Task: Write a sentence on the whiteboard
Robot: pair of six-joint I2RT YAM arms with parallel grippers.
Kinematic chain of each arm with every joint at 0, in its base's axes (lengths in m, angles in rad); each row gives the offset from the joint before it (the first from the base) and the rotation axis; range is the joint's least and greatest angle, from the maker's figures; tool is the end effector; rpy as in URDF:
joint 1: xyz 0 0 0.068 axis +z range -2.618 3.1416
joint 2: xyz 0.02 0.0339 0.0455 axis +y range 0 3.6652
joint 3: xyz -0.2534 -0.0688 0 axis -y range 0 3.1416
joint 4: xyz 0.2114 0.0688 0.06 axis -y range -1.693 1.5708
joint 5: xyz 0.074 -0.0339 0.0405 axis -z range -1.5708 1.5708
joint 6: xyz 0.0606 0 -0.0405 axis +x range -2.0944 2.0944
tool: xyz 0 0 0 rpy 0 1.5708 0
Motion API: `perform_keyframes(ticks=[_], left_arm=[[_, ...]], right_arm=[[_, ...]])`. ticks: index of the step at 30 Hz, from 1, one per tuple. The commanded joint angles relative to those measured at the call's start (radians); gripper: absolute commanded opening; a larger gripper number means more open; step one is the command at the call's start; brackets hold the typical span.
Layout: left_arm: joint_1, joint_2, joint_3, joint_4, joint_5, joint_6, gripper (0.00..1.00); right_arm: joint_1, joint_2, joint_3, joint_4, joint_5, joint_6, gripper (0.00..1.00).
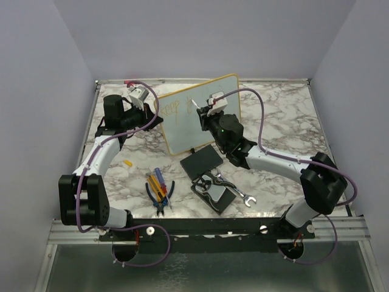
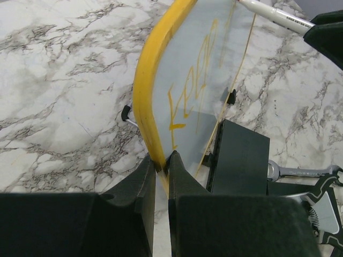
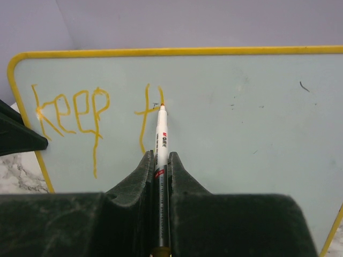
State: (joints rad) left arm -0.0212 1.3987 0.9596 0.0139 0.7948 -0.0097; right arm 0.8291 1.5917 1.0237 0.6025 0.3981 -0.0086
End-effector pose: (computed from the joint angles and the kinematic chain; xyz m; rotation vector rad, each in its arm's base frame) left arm 0.2986 -0.0496 0.2796 0.5193 1.8754 -0.8070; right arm 0.2643 0.2537 0.3082 -0.3275 1.5141 0.3455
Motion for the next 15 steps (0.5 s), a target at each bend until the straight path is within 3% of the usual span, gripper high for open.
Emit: perform_keyframes(ticks=[1,15], left_arm=[[-0.021,0.014,-0.009,-0.072,-0.012,0.045,0.0],[-0.021,0.01,-0.01,-0.072,-0.012,0.045,0.0]], right_arm=[[-0.002,0.016,-0.049,-0.033,0.028,0.054,0.01],[0.007,0.013,-0.127,-0.063,0.013,0.128,0.01]])
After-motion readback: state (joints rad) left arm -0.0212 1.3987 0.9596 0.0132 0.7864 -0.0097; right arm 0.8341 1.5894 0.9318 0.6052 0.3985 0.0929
